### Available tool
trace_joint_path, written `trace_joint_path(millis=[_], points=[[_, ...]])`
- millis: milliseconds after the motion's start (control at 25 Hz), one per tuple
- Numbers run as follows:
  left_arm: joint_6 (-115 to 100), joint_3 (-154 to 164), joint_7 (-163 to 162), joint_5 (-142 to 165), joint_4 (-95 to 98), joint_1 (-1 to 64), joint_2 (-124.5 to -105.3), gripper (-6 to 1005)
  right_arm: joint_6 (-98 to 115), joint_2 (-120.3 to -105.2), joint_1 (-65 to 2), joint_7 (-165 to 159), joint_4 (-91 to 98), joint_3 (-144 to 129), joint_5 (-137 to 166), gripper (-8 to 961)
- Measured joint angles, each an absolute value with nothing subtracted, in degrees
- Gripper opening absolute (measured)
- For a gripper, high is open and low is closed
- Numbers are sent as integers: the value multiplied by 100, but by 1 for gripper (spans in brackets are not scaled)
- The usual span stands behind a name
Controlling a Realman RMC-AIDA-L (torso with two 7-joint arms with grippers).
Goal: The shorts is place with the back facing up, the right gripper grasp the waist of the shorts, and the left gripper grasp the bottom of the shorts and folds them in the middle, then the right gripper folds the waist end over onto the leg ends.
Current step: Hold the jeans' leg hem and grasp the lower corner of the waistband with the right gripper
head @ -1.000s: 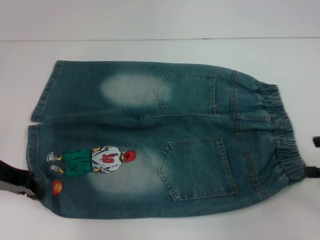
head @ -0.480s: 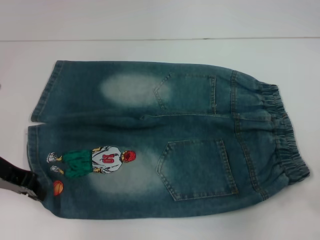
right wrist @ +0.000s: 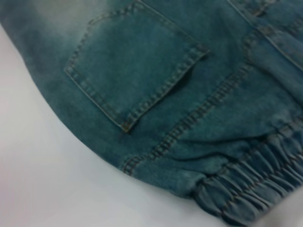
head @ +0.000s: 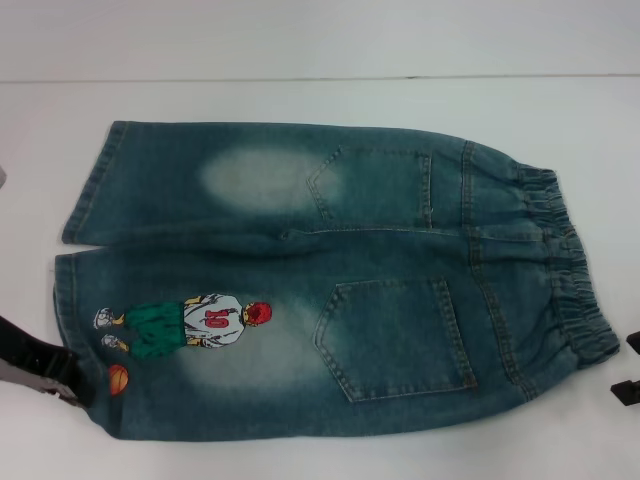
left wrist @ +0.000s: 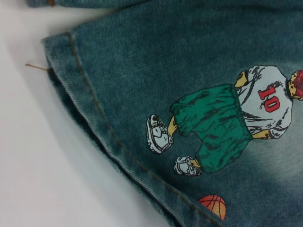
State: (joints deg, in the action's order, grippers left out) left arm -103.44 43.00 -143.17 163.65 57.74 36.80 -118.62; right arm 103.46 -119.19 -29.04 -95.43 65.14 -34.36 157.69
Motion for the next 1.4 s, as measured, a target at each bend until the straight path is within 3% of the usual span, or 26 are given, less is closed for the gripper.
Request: trace_joint_path(millis=[840,1280,1400], points=[[-10299,4308,-14344,16365,5765,3703,-11892,43,9813,-11875,-3048,-9068,5715,-3450,15394,807],[-10254,4315,-14344,16365,5765,3729,-11885,42,9755,-11904,-3015,-8969,5713,-3472,15415,721],[-10235,4315,-14344,16365,5765,3732,-11883,42,9746,-11910,-3011,-8932,5692,-3483,15419,506]])
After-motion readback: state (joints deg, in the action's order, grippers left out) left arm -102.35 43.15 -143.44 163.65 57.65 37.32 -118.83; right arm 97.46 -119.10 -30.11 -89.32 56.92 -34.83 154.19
